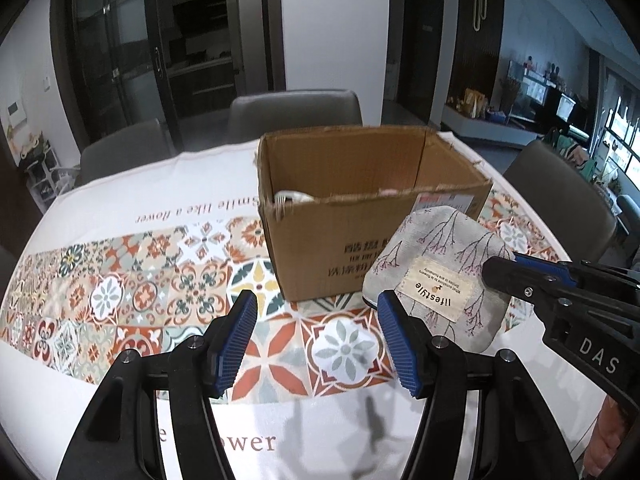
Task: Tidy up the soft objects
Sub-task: 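Lift the pouch with the right tool and carry it over the box, then lower the pouch into the box and open the right tool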
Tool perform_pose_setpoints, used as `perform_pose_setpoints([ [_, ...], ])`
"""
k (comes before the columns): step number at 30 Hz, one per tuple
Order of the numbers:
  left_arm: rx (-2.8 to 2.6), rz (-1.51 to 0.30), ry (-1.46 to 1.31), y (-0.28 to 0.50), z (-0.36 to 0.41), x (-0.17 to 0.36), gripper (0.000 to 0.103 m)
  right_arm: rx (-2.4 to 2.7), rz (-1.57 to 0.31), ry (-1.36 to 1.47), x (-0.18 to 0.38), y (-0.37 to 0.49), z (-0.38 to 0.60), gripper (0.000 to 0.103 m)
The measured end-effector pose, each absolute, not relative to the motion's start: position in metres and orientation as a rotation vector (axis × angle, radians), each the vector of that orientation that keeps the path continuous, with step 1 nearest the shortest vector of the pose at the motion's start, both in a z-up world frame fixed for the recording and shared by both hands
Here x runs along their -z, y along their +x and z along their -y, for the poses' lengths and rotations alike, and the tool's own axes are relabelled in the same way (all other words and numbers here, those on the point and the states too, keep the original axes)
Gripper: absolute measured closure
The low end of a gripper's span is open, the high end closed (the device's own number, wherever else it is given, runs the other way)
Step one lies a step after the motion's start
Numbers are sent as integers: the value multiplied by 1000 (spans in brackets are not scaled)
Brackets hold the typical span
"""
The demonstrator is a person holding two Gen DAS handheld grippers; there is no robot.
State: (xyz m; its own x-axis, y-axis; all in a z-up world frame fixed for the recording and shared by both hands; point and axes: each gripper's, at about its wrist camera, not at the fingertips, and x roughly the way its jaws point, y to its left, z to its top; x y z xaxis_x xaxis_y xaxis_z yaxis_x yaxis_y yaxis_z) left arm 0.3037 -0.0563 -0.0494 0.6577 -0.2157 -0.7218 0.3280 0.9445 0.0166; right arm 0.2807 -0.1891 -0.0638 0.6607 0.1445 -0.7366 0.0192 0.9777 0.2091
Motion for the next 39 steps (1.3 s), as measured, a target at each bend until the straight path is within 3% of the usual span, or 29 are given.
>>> perform_pose_setpoints([
  [39, 276, -622, 113, 354, 60, -12, 40, -82, -599, 194, -14, 336, 200, 91],
])
